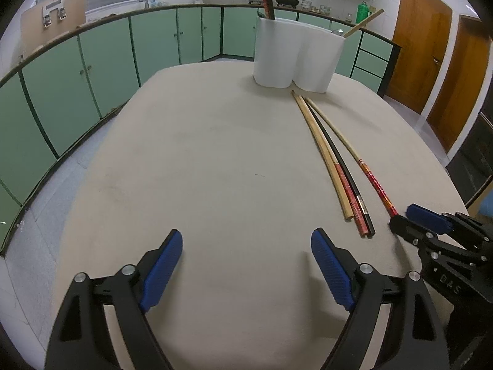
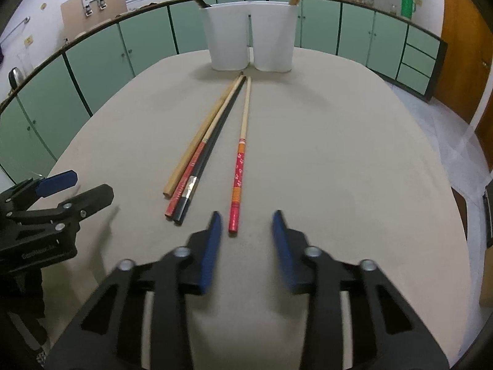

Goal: Organize utensils
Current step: 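Grasp the red-patterned chopstick with the right tool, then grasp a plain wooden chopstick with the left tool while the right tool holds its chopstick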

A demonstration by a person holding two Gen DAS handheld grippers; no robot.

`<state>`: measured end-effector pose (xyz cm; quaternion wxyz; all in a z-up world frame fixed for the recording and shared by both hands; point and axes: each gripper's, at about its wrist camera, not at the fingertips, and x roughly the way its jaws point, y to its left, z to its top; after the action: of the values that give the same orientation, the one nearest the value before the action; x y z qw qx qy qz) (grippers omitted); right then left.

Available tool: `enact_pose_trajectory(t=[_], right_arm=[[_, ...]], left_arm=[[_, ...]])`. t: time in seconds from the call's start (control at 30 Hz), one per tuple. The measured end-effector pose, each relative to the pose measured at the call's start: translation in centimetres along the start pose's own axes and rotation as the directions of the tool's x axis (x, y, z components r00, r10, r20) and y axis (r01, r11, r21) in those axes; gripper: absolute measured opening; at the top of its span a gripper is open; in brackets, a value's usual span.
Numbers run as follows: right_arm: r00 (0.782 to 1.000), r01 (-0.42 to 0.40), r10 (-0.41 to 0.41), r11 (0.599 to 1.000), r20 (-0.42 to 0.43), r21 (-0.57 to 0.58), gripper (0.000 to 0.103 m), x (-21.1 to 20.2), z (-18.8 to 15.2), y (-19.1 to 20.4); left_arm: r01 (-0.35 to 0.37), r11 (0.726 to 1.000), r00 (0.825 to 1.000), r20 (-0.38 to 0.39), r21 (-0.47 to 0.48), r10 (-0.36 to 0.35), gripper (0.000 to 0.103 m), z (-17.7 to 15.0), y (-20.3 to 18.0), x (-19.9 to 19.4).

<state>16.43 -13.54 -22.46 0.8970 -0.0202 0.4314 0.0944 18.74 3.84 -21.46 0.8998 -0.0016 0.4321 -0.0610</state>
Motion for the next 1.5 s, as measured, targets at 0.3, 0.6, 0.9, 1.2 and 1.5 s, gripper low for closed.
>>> enact_pose_trajectory(t=[0.3,0.6,0.9,1.2,1.5], right_arm=[[1.000,-0.017,0.017,1.000,0.002,-0.002,0.005,-0.4,-0.1,-0.3],[1.000,-0.011,0.011,1.000,0.016,0.005,0.005,-1.0,-0.4,-2.1],[0.999,-0.015,0.013,0.999,0.034,0.042,0.005,-1.3,-0.2,-4.1],[1.000,-0.024,0.023,0.998,0.020,0.056,0.005,-0.7,-0.5,-4.5],[1.000,-0.020,0.020,0.998,0.012,0.052,0.005,-0.6,-0.4,-4.5]], left_arm=[[0.017,1.000,1.000,-0.024,0.022,-0.017,0.084,0.0,-1.6,0.7],[0.029,0.996,0.999,-0.042,0.081,-0.025,0.084,0.4,-4.7,1.7],[0.045,0.993,0.998,-0.055,0.111,-0.039,0.080,0.7,-6.9,2.2],[0.036,0.996,0.999,-0.041,0.077,-0.033,0.059,1.1,-6.4,2.3],[0.071,0.995,0.997,-0.026,0.067,-0.069,0.019,1.2,-7.2,2.5]])
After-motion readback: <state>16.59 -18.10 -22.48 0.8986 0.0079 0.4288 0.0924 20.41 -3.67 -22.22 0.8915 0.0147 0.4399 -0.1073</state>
